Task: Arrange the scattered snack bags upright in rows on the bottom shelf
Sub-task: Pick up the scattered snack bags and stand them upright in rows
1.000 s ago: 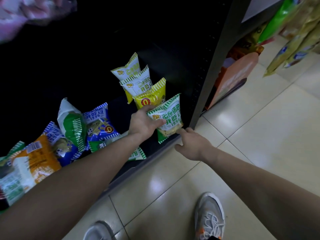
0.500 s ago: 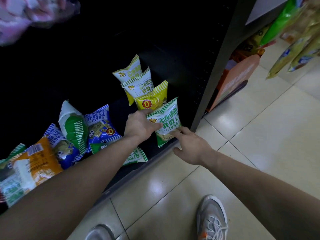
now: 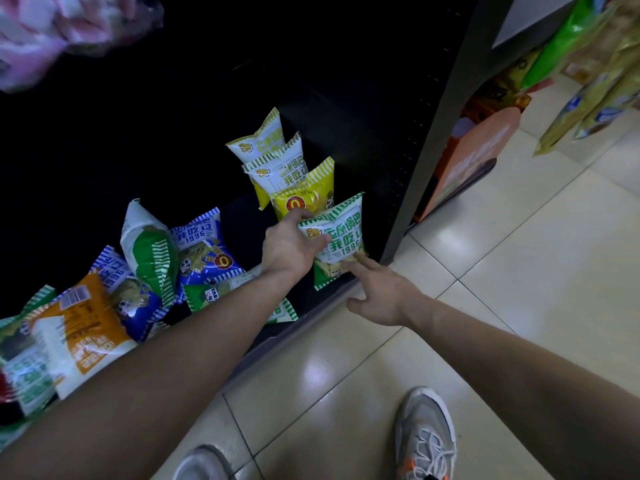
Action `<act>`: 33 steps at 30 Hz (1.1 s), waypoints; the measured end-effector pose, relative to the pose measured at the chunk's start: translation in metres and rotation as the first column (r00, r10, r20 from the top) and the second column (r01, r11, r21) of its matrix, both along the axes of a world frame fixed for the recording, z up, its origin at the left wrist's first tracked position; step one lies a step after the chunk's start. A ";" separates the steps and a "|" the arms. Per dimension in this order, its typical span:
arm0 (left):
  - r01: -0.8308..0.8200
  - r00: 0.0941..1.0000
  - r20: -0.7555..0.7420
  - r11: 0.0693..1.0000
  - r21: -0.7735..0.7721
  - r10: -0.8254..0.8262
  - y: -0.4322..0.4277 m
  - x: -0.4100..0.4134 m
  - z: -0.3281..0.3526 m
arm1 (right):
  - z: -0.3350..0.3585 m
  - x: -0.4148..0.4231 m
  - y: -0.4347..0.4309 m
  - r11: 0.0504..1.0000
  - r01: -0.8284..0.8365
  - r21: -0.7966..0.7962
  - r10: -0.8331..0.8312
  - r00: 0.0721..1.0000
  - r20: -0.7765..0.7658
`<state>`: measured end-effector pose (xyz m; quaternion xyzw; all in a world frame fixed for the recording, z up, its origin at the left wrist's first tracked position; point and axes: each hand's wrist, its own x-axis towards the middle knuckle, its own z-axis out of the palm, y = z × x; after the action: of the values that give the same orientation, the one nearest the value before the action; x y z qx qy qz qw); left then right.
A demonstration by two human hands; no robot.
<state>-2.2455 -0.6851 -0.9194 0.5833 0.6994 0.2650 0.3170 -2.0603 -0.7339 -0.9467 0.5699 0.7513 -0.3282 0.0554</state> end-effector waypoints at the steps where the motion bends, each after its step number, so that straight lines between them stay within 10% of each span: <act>1: 0.003 1.000 -0.005 1.000 0.008 -0.003 0.000 0.000 0.000 | 0.000 -0.002 0.001 1.000 -0.003 -0.005 0.003 1.000 0.004; 22: 0.045 0.996 -0.073 0.998 0.033 -0.043 -0.016 -0.025 0.012 | 0.020 0.005 -0.008 0.998 0.000 0.055 -0.006 0.995 0.096; 33: 0.183 0.832 -0.536 0.983 0.021 -0.144 -0.069 -0.120 0.109 | 0.134 -0.062 -0.015 0.946 -0.218 0.240 0.167 0.962 0.215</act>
<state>-2.3652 -0.7539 -0.8108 0.7023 0.6973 0.0898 0.1115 -2.1218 -0.7492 -0.8126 0.5248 0.8313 -0.1629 0.0838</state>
